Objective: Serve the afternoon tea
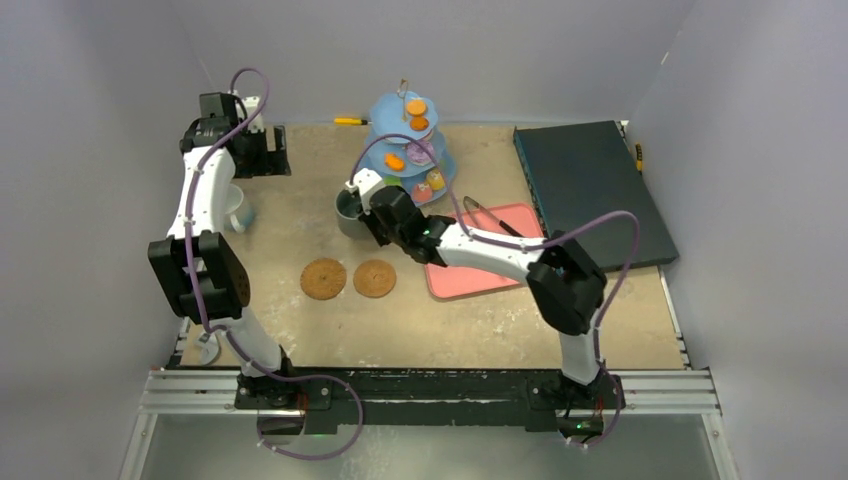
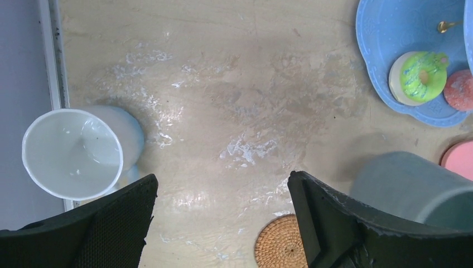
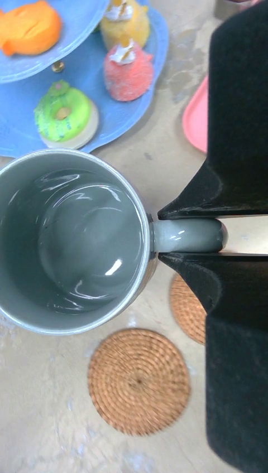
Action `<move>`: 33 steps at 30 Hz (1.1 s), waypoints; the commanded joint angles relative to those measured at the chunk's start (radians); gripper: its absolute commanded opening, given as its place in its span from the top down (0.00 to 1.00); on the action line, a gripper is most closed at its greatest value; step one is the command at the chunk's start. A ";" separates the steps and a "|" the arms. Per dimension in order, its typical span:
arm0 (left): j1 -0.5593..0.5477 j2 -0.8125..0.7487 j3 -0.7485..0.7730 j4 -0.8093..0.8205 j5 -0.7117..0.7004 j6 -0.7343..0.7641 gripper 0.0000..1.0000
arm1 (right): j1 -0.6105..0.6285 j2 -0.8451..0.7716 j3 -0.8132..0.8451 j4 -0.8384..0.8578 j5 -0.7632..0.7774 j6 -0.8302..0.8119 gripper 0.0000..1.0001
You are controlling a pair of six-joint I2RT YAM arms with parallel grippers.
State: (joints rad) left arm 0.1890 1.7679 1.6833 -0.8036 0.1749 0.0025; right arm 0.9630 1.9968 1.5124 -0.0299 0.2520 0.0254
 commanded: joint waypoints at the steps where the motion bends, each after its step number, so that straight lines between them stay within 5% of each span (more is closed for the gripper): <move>1: 0.009 -0.014 0.047 -0.036 0.013 0.054 0.11 | 0.004 -0.203 -0.143 0.174 -0.050 0.089 1.00; 12: 0.013 -0.020 0.064 -0.064 -0.016 0.100 0.11 | 0.097 -0.394 -0.437 0.244 0.013 0.179 1.00; 33: 0.060 -0.031 0.109 -0.132 -0.076 0.206 0.10 | 0.160 -0.332 -0.498 0.301 0.069 0.181 1.00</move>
State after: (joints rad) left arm 0.2237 1.7679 1.7424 -0.9146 0.1280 0.1577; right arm 1.1210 1.6848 1.0084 0.1249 0.2802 0.2016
